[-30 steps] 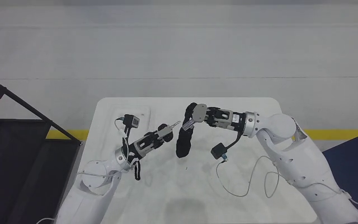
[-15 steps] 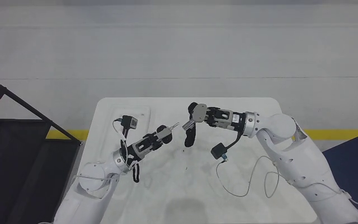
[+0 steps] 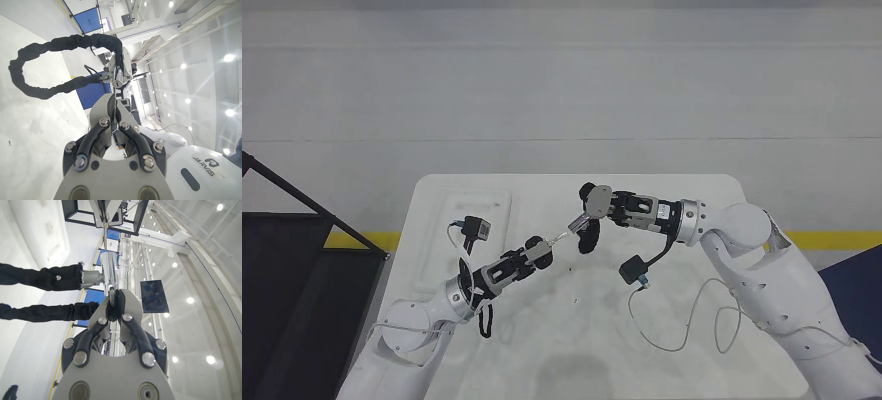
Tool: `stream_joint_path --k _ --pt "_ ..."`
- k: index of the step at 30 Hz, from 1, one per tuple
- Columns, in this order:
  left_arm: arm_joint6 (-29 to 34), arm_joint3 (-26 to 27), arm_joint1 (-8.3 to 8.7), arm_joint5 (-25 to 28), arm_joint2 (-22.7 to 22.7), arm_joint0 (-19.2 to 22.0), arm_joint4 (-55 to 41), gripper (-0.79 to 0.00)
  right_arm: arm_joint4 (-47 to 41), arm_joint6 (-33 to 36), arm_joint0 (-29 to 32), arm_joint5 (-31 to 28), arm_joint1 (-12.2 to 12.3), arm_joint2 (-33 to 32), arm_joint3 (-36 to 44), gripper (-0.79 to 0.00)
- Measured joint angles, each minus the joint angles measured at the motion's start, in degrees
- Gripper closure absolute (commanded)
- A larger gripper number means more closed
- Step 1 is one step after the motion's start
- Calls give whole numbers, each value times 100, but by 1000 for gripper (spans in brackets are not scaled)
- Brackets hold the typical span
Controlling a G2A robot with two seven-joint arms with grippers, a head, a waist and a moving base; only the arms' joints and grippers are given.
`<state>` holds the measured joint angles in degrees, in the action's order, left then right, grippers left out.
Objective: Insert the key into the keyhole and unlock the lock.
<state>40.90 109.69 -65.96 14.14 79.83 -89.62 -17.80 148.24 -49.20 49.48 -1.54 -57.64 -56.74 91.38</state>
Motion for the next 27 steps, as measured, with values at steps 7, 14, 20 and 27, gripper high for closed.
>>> stream_joint_path --k 7,14,20,27 --pt "-33 -11 1 10 -81 58 -14 0 0 0 0 0 0 0 0 0" --pt "-85 -112 -10 30 -210 214 -8 0 0 0 0 0 0 0 0 0" --pt "-143 -187 -12 54 -252 261 -40 0 0 0 0 0 0 0 0 0" --pt "-238 -221 -20 135 -304 263 -176 0 0 0 0 0 0 0 0 0"
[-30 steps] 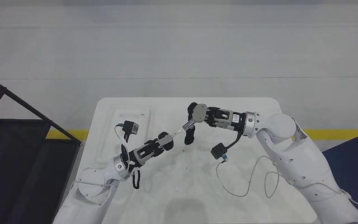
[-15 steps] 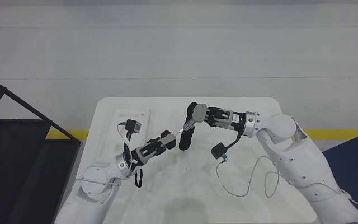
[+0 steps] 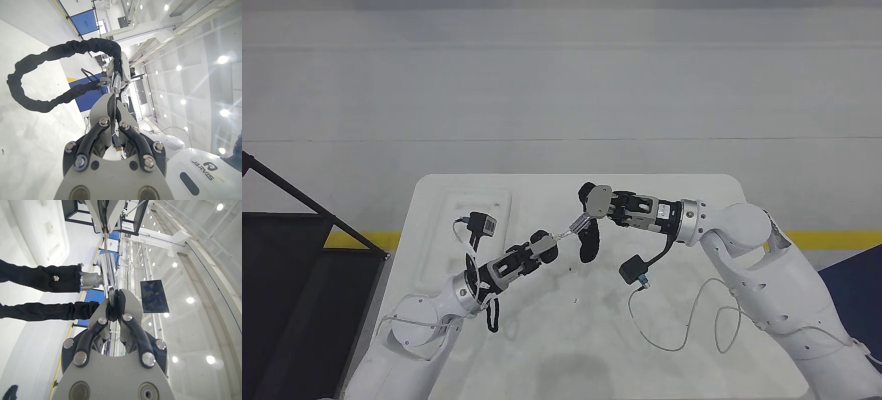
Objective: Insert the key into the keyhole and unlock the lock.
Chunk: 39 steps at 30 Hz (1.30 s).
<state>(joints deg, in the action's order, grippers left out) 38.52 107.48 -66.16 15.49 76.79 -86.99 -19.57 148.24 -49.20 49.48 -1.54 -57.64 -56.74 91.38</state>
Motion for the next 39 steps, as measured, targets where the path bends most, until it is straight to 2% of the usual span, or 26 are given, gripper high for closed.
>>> stream_joint_path --k 14,18,32,39 --pt "-301 -252 -54 123 -319 142 -11 0 0 0 0 0 0 0 0 0" --pt "-537 -532 -114 50 -516 590 -39 0 0 0 0 0 0 0 0 0" --pt "-888 -1223 -281 56 -1046 1505 -61 0 -68 379 209 -53 11 -163 22 0" --pt "-1174 -917 -280 177 -1042 1122 202 0 -197 805 357 -98 36 -446 -86 0"
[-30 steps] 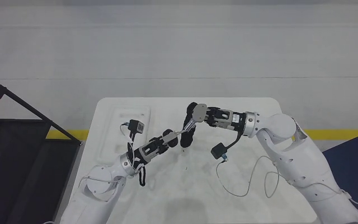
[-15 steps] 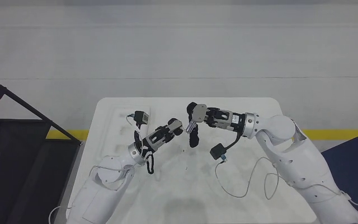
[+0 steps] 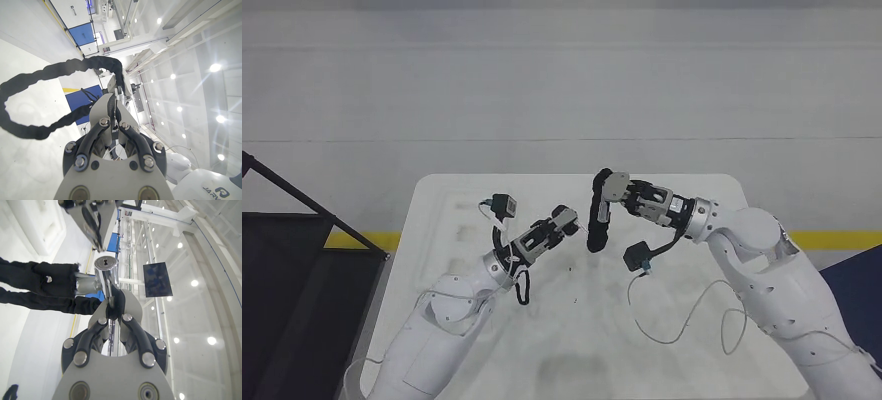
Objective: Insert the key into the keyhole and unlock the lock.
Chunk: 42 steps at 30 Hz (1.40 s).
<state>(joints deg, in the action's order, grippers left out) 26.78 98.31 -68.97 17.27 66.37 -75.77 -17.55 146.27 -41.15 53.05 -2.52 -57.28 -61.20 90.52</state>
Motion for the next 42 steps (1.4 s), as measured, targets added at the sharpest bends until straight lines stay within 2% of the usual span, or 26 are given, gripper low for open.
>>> stream_joint_path --k 4,8,12,21,28,42 --pt "-146 -36 -6 11 121 96 34 0 -123 469 159 -150 14 -191 -2 0" --pt "-284 -302 -26 117 237 355 21 0 -294 993 355 -345 19 -357 75 0" --pt "-710 -548 -72 343 243 526 203 0 -511 1411 529 -496 11 -456 189 0" --pt "-746 -706 -81 393 277 582 201 0 -506 1398 529 -493 11 -450 192 0" --pt "-747 -706 -81 393 277 582 202 0 -175 1069 521 -597 -28 -84 422 0" --pt "-747 -706 -81 393 277 582 202 0 -205 919 -341 -713 -384 1024 95 0"
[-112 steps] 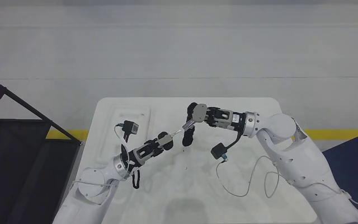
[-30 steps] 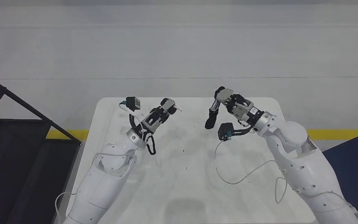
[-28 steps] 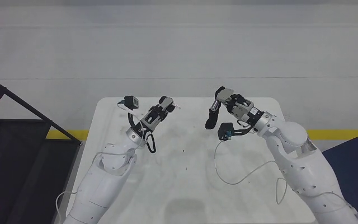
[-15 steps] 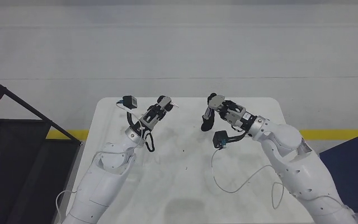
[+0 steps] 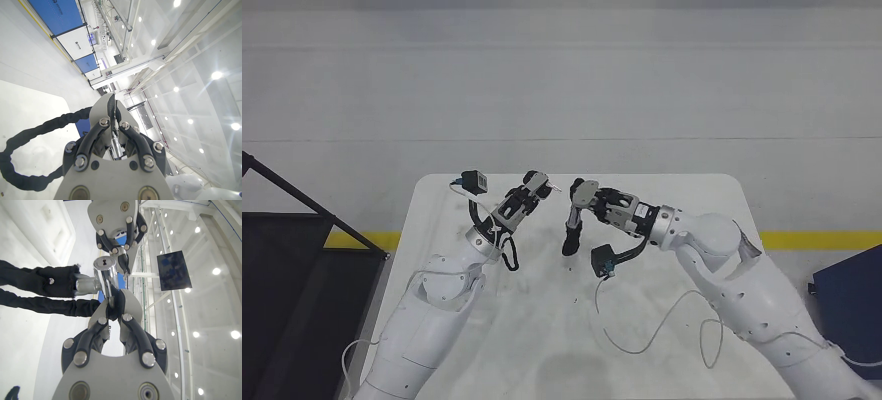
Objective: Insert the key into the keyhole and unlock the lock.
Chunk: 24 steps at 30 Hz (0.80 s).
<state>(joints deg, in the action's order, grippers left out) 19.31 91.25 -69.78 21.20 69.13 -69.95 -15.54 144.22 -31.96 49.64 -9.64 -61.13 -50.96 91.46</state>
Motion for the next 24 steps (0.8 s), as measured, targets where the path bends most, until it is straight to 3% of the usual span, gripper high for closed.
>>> stream_joint_path --k 9,24 --pt "0 0 0 0 0 0 0 0 -11 -22 -261 -5 -165 366 -219 0" --pt "0 0 0 0 0 0 0 0 -24 -33 -174 19 -188 185 -52 0"
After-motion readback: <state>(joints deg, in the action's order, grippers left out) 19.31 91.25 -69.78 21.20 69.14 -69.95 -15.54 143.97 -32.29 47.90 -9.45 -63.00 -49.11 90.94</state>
